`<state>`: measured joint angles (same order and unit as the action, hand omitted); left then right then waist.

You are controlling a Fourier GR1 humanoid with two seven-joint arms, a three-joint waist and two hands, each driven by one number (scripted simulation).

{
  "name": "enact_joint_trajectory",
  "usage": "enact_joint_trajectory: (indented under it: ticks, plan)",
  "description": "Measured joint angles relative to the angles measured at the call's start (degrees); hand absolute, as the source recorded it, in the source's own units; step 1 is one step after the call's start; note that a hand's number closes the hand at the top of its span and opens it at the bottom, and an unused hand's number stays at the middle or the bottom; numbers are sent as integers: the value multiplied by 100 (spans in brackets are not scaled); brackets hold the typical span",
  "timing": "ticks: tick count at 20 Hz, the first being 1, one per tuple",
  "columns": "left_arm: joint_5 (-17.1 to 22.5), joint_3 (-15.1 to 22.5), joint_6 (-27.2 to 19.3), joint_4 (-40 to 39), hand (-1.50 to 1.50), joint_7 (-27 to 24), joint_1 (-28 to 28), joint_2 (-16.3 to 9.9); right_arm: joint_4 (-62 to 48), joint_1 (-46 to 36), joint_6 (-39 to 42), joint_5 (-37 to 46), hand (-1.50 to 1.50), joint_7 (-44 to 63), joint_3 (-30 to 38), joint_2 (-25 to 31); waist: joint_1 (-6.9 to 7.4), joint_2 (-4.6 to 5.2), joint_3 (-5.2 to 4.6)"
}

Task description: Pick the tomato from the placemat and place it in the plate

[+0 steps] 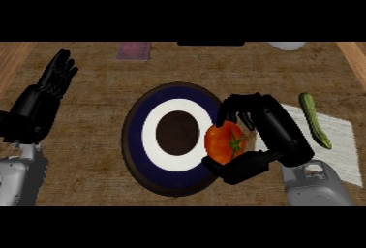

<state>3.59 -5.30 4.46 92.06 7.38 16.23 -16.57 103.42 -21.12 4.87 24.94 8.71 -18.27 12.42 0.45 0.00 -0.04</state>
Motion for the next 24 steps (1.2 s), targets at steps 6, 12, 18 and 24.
enact_joint_trajectory:
  ticks: [6,12,18,24]
  plan:
    - [-44,-59,42,-127,0,-104,44,35,-1320,-718,-490,844,150,109,-398,-828,10,8,1]
    - [-72,-53,65,-15,0,-29,20,89,-2610,-1306,-1124,1010,150,175,-875,-1144,39,12,3]
    - [-149,-1,71,52,0,-12,12,141,-3851,-2005,-1863,-38,-150,215,-1210,-1219,102,26,4]
    - [-133,-9,148,-30,0,-41,88,151,-4405,-2405,-2545,-1366,-150,-354,-1660,-1237,168,44,5]
